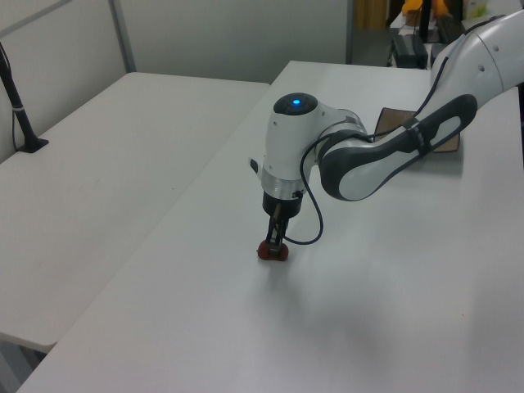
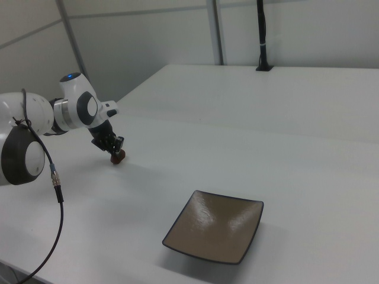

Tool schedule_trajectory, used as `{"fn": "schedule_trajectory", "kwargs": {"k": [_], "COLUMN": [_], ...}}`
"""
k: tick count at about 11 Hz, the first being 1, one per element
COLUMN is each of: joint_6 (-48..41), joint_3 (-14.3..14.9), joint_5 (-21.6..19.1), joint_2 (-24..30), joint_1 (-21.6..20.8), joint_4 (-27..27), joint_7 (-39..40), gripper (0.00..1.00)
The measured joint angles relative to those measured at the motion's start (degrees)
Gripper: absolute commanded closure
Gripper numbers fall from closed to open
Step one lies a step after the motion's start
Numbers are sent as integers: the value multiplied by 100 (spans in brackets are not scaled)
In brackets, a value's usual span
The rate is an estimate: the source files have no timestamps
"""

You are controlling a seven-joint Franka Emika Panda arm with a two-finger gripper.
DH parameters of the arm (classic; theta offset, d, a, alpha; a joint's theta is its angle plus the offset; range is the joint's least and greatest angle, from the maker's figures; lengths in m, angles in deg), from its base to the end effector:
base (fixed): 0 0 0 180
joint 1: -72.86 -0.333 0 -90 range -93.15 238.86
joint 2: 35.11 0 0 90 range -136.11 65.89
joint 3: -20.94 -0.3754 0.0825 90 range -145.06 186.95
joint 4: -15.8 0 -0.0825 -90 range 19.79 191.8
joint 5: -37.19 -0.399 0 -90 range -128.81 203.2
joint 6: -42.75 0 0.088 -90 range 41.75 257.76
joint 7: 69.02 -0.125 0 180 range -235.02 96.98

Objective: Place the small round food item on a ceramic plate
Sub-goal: 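Lift the held food item up off the table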

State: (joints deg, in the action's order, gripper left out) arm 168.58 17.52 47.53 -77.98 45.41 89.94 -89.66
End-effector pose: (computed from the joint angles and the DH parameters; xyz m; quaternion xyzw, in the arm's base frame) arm 0.7109 0.3993 0.3354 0.9873 0.1260 0.0947 0.0180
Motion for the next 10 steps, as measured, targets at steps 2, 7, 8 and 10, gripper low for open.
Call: {"fn": "schedule_trajectory", "kwargs": {"k": [2,7,8,10], "joint_6": [0,-1153,-1434,-1833], "joint_3": [0,9,13,44], "joint_5": [-2,-280,-418,-869], "joint_2": [36,1185,1486,2211], "joint_1": [22,276,400,668], "joint_4": [-47,-56,-4,363], "joint_7": [-1,1,125,763], "gripper": [100,98,98,98]}}
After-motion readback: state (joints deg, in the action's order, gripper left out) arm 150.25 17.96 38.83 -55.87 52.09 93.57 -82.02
